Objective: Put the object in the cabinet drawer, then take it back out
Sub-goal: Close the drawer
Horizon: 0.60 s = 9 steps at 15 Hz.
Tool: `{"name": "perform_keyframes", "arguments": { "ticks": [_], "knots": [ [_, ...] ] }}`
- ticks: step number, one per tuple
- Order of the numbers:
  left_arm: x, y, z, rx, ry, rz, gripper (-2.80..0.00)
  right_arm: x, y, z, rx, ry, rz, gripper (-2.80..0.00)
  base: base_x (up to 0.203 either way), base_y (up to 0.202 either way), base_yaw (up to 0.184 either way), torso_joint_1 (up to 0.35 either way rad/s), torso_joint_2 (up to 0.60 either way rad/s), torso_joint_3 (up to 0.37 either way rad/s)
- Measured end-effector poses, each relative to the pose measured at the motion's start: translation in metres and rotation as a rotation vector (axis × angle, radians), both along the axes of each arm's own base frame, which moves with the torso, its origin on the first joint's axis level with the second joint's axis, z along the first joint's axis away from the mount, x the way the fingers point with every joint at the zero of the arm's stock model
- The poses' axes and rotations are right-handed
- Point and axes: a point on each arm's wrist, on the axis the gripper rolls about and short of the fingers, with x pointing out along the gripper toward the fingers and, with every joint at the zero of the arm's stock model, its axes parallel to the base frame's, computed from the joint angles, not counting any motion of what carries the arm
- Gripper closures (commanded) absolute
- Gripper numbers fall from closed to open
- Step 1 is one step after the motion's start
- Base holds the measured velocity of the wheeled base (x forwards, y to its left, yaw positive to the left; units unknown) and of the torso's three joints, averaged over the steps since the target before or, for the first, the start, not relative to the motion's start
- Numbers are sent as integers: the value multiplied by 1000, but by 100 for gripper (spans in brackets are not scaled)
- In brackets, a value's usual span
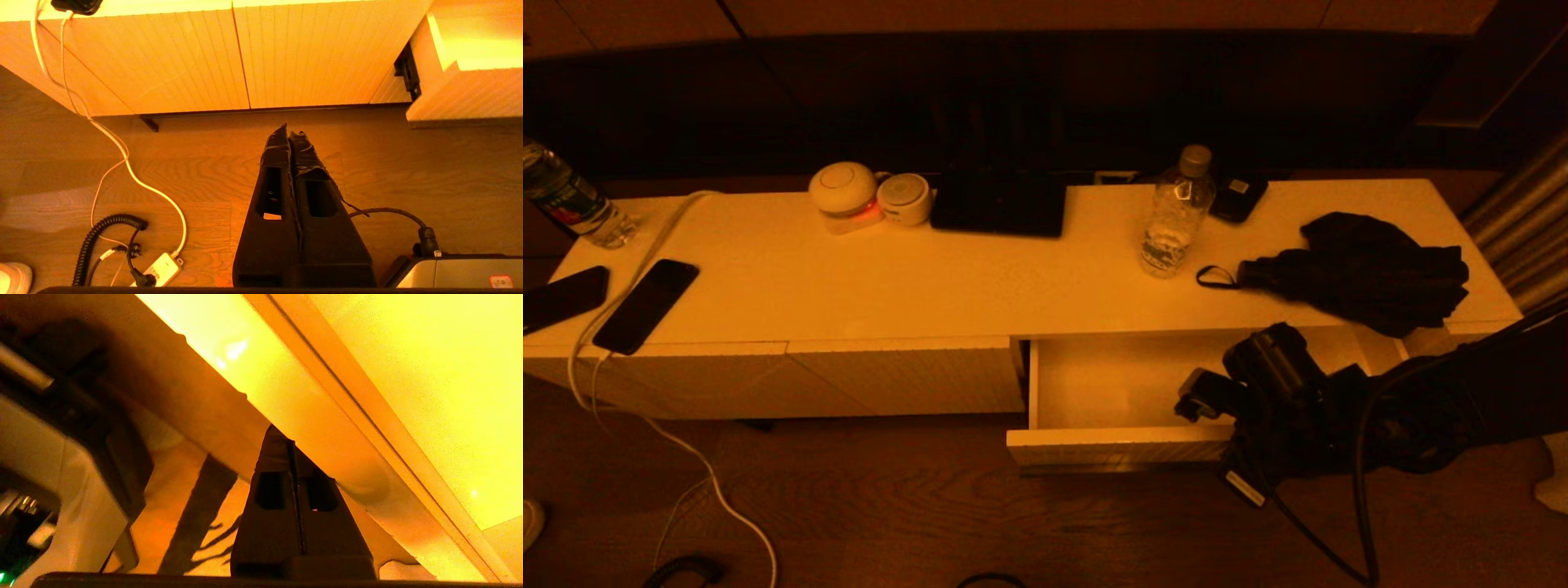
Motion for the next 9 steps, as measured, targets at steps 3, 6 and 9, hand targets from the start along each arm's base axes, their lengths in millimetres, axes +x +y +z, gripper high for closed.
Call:
{"name": "perform_keyframes", "arguments": {
  "ticks": [3, 6, 9],
  "knots": [
    [0, 0, 0, 0, -1, 0, 0, 7, 2, 6, -1, -37, -17, 0, 0, 0, 0, 0, 0, 0],
    [0, 0, 0, 0, 0, 0, 0, 15, 4, 11, 4, -78, -32, 0, 0, 0, 0, 0, 0, 0],
    [0, 0, 0, 0, -1, 0, 0, 22, 6, 12, 12, -97, -38, 0, 0, 0, 0, 0, 0, 0]
  ]
}}
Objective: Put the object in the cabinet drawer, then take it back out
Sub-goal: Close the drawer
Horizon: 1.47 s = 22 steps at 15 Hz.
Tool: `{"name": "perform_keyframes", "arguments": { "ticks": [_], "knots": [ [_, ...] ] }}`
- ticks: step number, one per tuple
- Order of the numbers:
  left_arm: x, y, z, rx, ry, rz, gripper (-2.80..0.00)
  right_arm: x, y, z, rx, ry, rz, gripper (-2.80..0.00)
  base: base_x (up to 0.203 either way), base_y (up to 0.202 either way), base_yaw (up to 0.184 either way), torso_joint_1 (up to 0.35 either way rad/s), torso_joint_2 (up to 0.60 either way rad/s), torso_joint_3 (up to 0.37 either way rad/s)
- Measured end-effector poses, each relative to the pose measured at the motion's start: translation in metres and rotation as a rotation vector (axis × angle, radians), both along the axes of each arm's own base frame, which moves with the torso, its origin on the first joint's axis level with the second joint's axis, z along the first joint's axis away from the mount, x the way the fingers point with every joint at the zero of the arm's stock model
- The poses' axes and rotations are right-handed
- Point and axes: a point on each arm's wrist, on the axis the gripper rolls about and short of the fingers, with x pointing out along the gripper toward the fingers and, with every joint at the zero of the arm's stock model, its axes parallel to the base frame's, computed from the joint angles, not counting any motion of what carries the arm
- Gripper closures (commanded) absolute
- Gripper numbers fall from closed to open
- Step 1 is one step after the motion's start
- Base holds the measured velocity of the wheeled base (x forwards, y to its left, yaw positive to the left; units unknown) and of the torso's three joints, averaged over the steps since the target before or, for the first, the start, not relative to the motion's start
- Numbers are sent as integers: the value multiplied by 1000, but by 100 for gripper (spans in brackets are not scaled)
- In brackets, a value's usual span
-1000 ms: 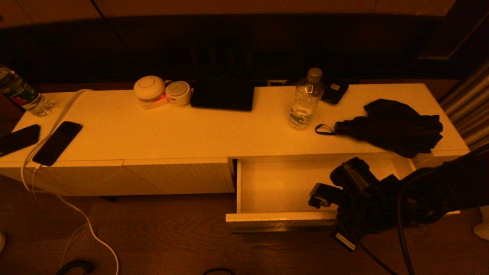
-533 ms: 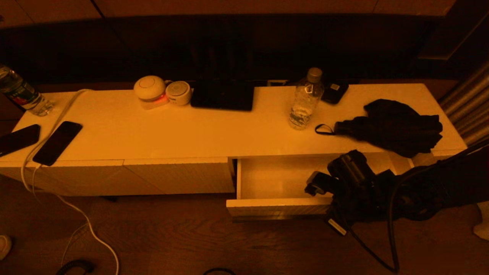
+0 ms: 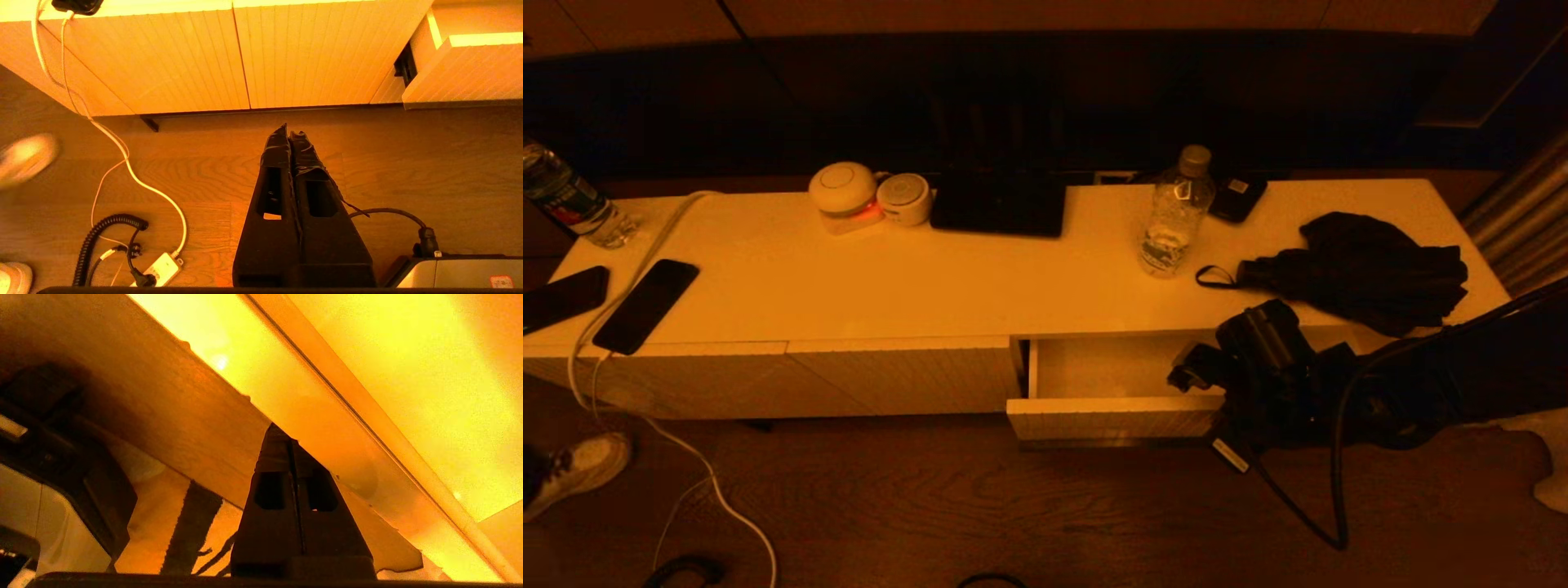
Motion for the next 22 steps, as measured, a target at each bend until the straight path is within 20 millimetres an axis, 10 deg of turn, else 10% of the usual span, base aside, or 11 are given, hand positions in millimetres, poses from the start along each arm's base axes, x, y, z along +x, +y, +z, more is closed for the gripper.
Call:
{"name": "perform_keyframes", "arguments": {
  "ticks": [22],
  "knots": [
    [0, 0, 0, 0, 0, 1, 0, 60, 4, 17, 93, -189, -109, 0, 0, 0, 0, 0, 0, 0]
  ]
}}
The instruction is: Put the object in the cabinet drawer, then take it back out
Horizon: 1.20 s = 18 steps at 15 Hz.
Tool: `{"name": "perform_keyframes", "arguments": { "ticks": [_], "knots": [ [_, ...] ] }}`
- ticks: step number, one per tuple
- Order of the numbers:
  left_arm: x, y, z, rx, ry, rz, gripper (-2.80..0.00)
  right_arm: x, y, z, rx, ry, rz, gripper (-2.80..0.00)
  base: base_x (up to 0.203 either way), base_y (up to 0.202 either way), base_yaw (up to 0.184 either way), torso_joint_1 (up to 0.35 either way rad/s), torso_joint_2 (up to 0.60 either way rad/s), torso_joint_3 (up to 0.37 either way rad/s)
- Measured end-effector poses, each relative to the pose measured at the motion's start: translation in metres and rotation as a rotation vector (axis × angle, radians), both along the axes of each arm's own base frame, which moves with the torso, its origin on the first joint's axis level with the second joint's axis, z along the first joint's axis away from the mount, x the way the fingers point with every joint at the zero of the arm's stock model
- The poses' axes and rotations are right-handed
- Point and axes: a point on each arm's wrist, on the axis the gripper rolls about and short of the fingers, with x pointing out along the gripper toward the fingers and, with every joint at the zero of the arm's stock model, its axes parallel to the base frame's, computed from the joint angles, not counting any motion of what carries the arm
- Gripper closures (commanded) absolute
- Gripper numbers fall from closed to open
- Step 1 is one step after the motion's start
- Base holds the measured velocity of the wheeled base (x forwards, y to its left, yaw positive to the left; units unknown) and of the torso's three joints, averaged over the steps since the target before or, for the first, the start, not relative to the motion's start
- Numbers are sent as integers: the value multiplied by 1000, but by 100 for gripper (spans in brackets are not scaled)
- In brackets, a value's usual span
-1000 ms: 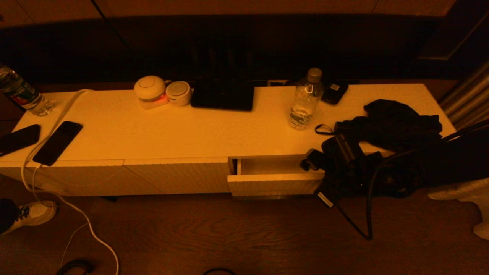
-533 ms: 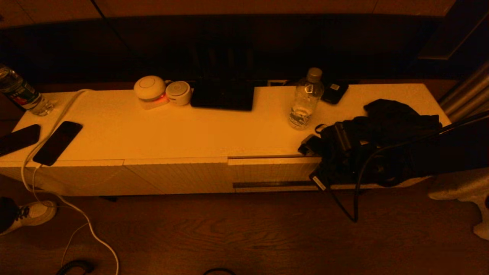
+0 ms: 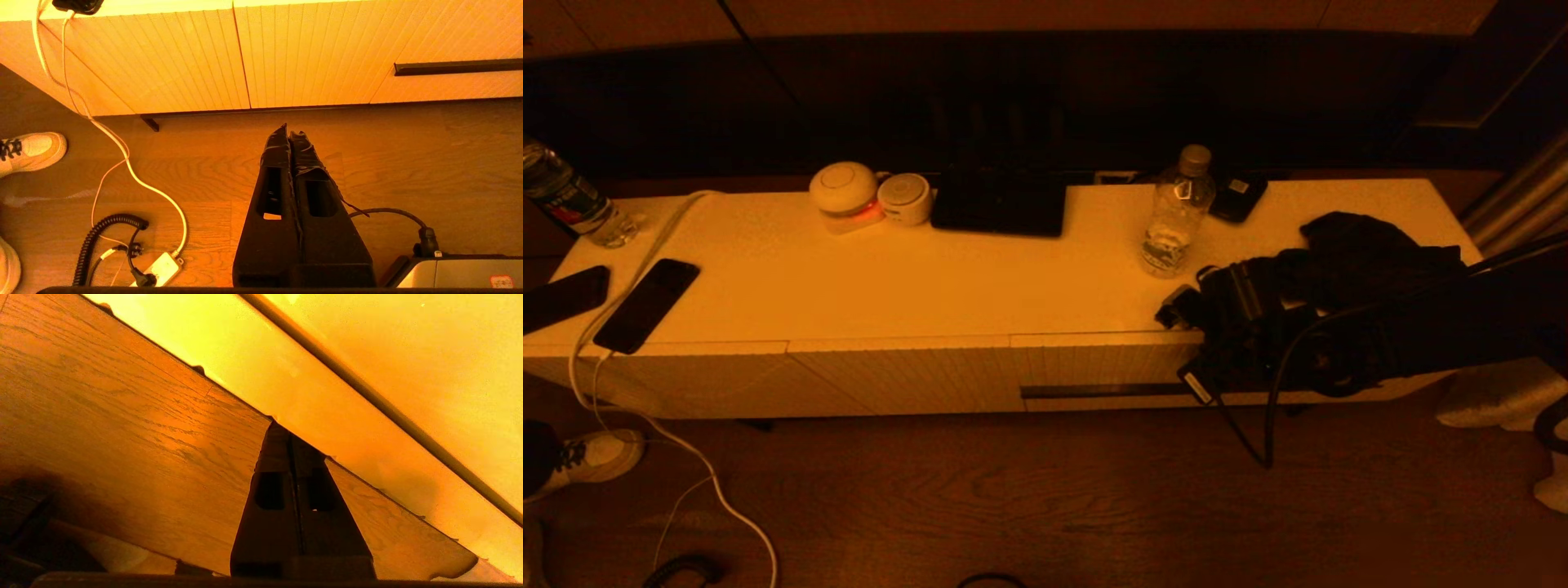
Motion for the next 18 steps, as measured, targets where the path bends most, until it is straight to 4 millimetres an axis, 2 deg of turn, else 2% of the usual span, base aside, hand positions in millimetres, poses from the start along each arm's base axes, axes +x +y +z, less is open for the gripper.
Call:
{"name": "perform_keyframes", "arguments": {
  "ticks": [4, 8, 11, 14, 16, 18],
  "knots": [
    [0, 0, 0, 0, 0, 1, 0, -26, -9, 11, -13, 19, 7, 0, 0, 0, 0, 0, 0, 0],
    [0, 0, 0, 0, 0, 0, 0, -74, -31, 49, -19, 38, -14, 0, 0, 0, 0, 0, 0, 0],
    [0, 0, 0, 0, 0, 0, 0, -132, -61, 90, 2, 31, -75, 0, 0, 0, 0, 0, 0, 0],
    [0, 0, 0, 0, 0, 0, 0, -200, -103, 121, 75, -29, -184, 0, 0, 0, 0, 0, 0, 0],
    [0, 0, 0, 0, 0, 0, 0, -251, -133, 127, 109, -73, -279, 0, 0, 0, 0, 0, 0, 0],
    [0, 0, 0, 0, 0, 0, 0, -300, -153, 116, 133, -119, -376, 0, 0, 0, 0, 0, 0, 0]
  ]
}}
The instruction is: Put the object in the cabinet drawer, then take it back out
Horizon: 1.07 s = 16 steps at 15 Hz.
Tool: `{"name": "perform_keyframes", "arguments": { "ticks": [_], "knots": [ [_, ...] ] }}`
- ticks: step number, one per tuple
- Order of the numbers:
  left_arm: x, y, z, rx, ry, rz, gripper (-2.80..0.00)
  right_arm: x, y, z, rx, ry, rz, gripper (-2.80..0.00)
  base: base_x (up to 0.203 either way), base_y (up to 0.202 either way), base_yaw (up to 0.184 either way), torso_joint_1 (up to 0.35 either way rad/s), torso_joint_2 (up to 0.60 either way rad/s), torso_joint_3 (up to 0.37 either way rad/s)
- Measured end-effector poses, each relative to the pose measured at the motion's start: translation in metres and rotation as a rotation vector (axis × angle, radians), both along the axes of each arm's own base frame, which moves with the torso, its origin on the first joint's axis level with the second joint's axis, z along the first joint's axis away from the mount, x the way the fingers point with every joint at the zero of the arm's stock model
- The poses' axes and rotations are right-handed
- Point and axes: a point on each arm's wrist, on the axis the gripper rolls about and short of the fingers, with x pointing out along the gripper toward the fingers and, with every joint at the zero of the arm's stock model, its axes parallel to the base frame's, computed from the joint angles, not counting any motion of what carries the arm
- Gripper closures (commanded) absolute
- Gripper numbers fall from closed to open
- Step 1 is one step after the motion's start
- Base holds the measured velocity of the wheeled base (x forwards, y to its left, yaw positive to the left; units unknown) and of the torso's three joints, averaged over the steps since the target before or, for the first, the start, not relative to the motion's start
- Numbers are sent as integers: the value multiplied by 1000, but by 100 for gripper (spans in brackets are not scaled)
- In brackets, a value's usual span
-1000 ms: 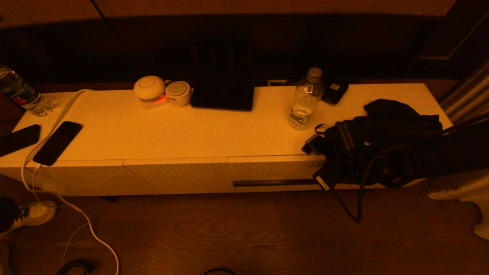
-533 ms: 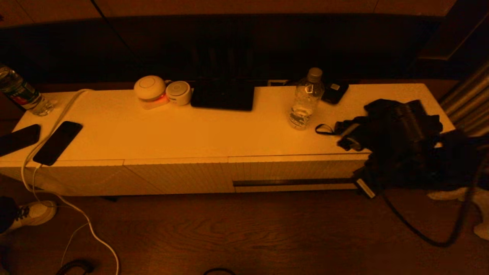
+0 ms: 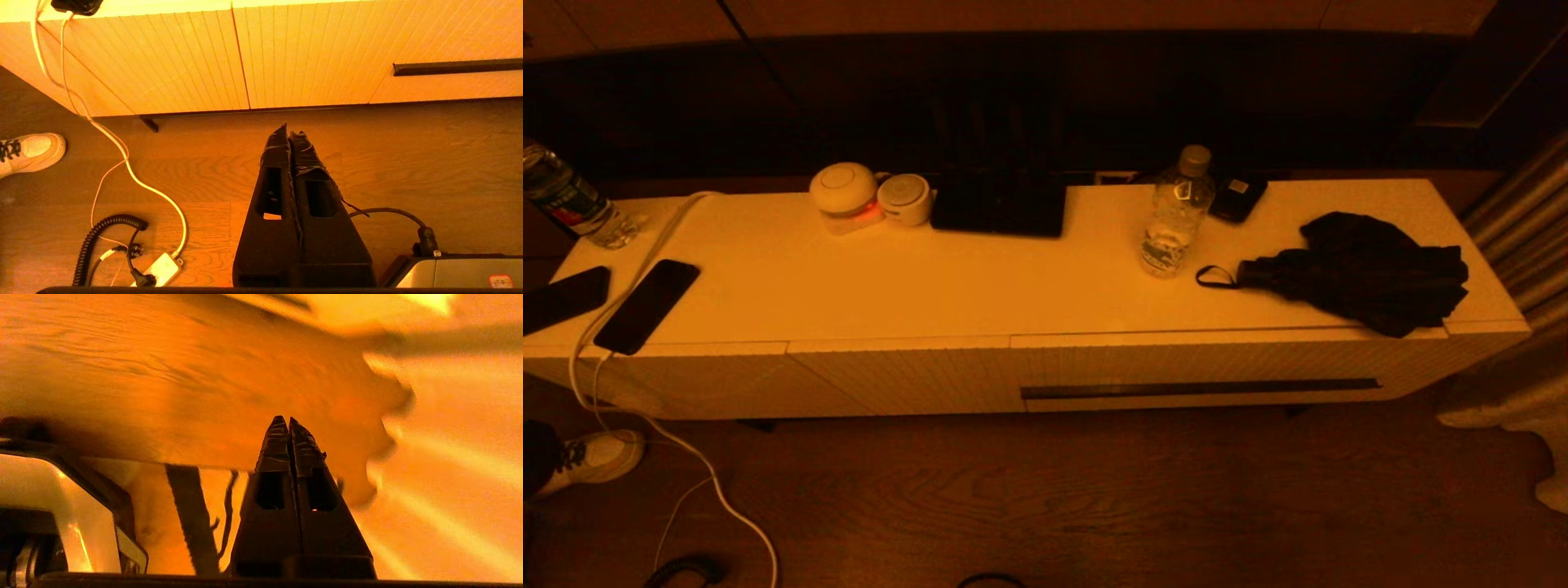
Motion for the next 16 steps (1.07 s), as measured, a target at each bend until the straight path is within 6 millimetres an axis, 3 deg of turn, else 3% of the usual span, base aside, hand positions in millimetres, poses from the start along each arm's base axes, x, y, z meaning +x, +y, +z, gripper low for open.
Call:
{"name": "perform_keyframes", "arguments": {
  "ticks": [4, 6, 10, 14, 16],
  "knots": [
    [0, 0, 0, 0, 0, 0, 0, -78, -12, -45, 38, -129, -146, 0, 0, 0, 0, 0, 0, 0],
    [0, 0, 0, 0, 0, 0, 0, -100, -12, -76, 62, -168, -181, 0, 0, 0, 0, 0, 0, 0],
    [0, 0, 0, 0, -1, 0, 0, -115, -11, -133, 145, -197, -205, 0, 0, 0, 0, 0, 0, 0],
    [0, 0, 0, 0, 0, 0, 0, -124, -8, -151, 195, -283, -47, 0, 0, 0, 0, 0, 0, 0],
    [0, 0, 0, 0, 0, 0, 0, -124, -8, -149, 200, -361, -35, 0, 0, 0, 0, 0, 0, 0]
  ]
}}
